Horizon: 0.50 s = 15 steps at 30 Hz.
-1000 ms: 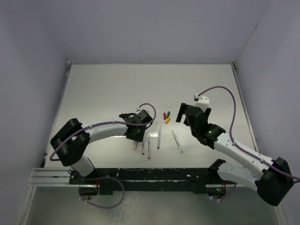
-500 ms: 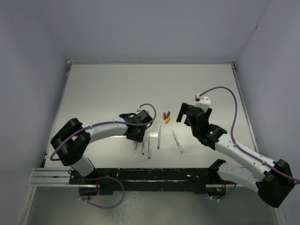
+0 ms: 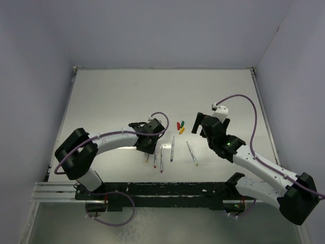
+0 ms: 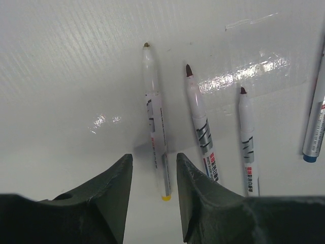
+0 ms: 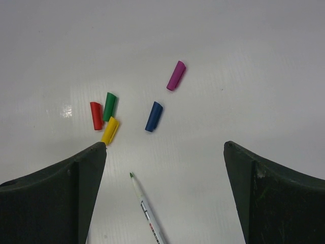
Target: Insert the pens into the pen caps
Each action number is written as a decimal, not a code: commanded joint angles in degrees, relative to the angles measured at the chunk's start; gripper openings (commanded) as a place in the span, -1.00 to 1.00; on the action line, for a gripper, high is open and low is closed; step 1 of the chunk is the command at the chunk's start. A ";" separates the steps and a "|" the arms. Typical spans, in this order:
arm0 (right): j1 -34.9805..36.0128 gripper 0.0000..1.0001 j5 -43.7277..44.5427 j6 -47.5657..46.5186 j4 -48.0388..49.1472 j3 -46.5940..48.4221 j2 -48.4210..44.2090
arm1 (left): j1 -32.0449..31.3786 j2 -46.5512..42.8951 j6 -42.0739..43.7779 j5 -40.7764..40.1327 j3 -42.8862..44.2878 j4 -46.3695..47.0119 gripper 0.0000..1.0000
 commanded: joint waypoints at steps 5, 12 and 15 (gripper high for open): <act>-0.13 1.00 2.66 1.02 -1.04 0.89 -1.02 | 0.56 0.59 1.66 1.36 1.16 0.65 -0.12; -0.12 1.00 2.71 1.79 -1.14 0.23 -1.42 | 1.64 2.25 2.60 1.61 0.97 1.34 -0.14; -0.12 1.00 2.77 1.80 -1.31 0.23 -1.43 | 2.39 2.37 2.81 1.94 0.17 2.55 -0.15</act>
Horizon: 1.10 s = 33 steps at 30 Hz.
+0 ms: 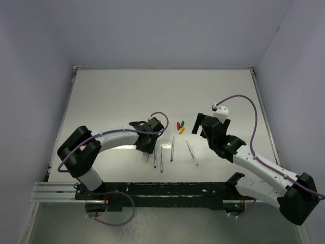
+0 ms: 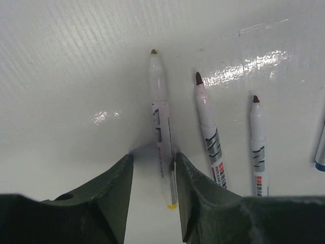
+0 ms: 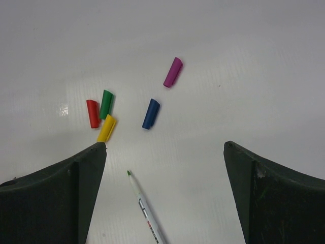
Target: Insert the pens into the pen caps
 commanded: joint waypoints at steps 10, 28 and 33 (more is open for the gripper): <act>-0.09 0.99 2.82 1.47 -0.03 0.23 -1.69 | 1.72 2.19 0.49 3.50 -2.91 6.38 -0.30; -0.09 0.98 3.39 2.00 -2.17 1.82 -0.75 | 1.67 1.55 -2.74 4.92 -8.46 4.10 -0.42; -0.16 0.99 3.94 1.95 -2.28 2.44 -0.72 | 1.67 1.64 -2.80 5.22 -7.46 1.11 -0.44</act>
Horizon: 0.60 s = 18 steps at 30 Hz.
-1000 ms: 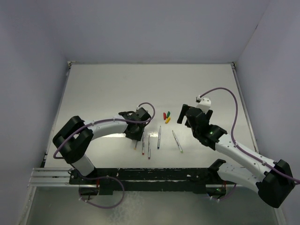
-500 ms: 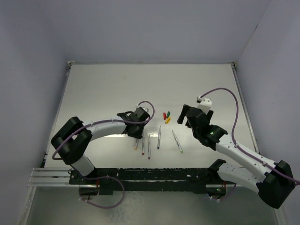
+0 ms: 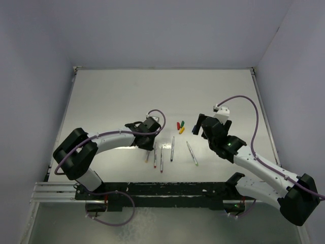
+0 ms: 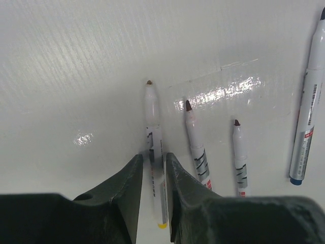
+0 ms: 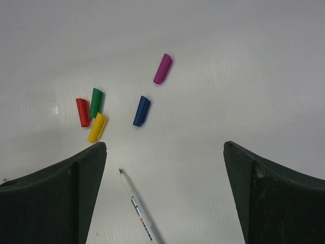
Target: Insert the pens into the pen caps
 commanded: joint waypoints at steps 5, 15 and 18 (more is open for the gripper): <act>-0.11 1.00 3.10 0.89 0.42 2.53 -0.06 | -0.02 3.49 -2.24 3.05 -2.01 -10.99 -0.49; -0.08 1.00 4.17 0.08 -0.21 4.07 1.14 | -0.10 3.95 -2.48 4.61 -1.64 -13.12 -0.46; -0.05 1.00 4.00 0.15 0.27 3.68 1.19 | -0.06 5.12 -2.56 4.27 -1.43 -11.58 -0.54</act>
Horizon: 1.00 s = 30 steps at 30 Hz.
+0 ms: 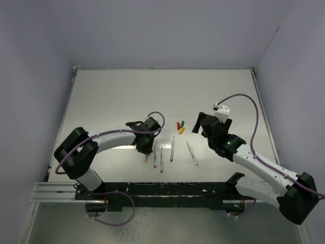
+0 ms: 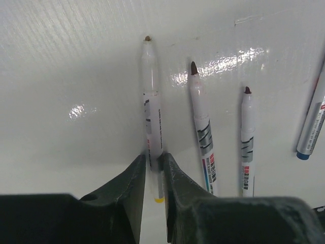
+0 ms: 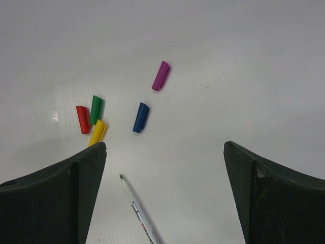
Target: Insert the pens into the pen caps
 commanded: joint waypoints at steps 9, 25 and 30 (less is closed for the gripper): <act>-0.11 0.42 2.76 -0.04 1.33 0.06 -1.58 | -0.14 7.81 -0.92 -0.32 -4.39 0.44 -1.00; -0.09 -0.30 -4.40 -2.14 7.19 3.30 8.60 | -0.12 -21.99 -0.31 -12.12 -4.58 -1.04 -1.00; 0.17 -0.37 -9.10 -1.70 8.63 6.99 17.81 | -0.22 -30.03 -0.41 -12.48 -7.84 -0.06 -1.00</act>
